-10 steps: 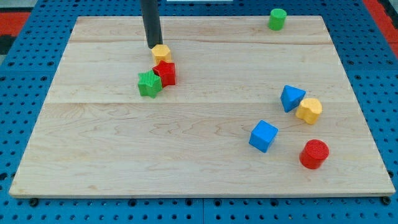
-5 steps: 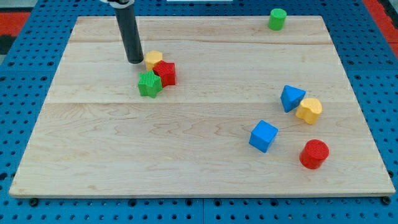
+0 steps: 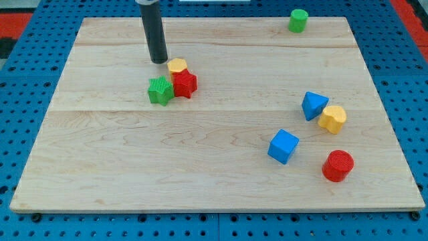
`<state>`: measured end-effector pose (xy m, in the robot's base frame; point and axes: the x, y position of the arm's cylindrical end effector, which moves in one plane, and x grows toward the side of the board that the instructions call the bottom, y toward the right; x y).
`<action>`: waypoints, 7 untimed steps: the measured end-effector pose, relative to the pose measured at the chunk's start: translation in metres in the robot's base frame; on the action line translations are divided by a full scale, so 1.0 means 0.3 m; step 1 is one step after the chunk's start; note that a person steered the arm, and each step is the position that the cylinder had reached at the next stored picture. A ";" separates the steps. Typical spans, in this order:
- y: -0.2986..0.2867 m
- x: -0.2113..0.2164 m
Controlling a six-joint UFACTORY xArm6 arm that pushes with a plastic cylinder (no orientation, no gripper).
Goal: Place the yellow hexagon on top of green star and red star
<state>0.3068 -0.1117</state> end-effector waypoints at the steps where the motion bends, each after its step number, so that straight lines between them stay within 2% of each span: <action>1: 0.038 -0.017; 2: 0.205 -0.014; 3: 0.261 0.021; 4: 0.241 0.132; 7: 0.231 0.090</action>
<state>0.3339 -0.0423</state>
